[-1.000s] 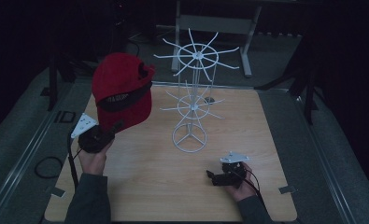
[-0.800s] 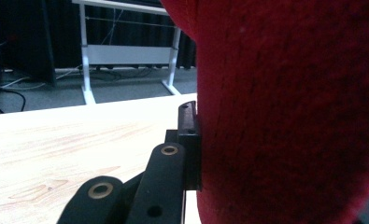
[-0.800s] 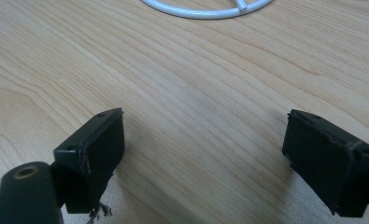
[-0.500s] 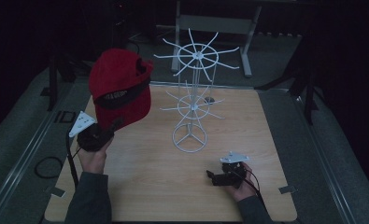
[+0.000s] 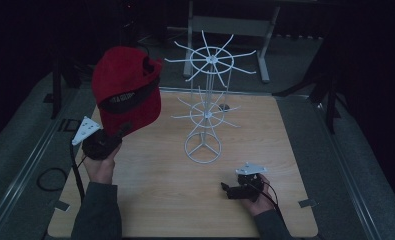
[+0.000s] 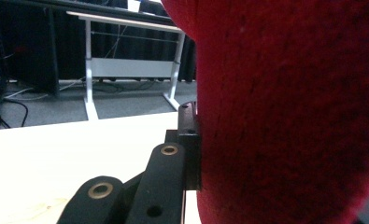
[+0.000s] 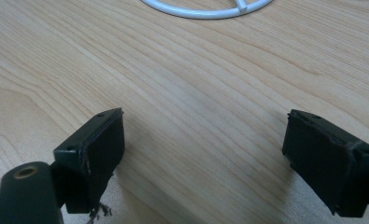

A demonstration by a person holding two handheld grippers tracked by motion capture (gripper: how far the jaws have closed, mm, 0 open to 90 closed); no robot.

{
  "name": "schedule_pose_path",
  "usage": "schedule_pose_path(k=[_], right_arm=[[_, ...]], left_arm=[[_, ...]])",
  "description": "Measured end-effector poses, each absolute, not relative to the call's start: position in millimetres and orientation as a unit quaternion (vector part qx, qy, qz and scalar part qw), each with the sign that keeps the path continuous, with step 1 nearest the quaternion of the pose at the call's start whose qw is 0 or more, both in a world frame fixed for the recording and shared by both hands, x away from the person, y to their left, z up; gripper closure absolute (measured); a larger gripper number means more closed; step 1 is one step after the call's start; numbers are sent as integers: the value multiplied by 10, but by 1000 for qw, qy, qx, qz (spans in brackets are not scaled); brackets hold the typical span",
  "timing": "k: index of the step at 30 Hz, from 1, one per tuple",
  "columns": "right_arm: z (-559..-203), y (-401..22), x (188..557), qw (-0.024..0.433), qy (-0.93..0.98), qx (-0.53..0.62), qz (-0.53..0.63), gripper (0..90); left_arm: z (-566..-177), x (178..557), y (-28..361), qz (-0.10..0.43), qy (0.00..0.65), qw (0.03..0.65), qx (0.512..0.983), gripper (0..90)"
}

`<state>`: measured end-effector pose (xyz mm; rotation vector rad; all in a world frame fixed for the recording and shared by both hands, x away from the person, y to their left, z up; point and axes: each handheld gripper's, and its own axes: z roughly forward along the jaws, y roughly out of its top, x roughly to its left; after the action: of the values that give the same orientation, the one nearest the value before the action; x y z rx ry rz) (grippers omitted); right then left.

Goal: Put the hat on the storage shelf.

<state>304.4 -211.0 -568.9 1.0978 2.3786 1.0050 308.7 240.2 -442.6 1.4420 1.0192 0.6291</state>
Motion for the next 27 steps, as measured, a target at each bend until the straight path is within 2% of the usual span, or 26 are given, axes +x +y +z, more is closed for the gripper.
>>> schedule_pose_path(k=[27], right_arm=[[-5688, -2112, 3045, 167, 836, 385, 353, 128]], left_arm=[[-4272, 3120, 2294, 275, 430, 610, 607, 844]])
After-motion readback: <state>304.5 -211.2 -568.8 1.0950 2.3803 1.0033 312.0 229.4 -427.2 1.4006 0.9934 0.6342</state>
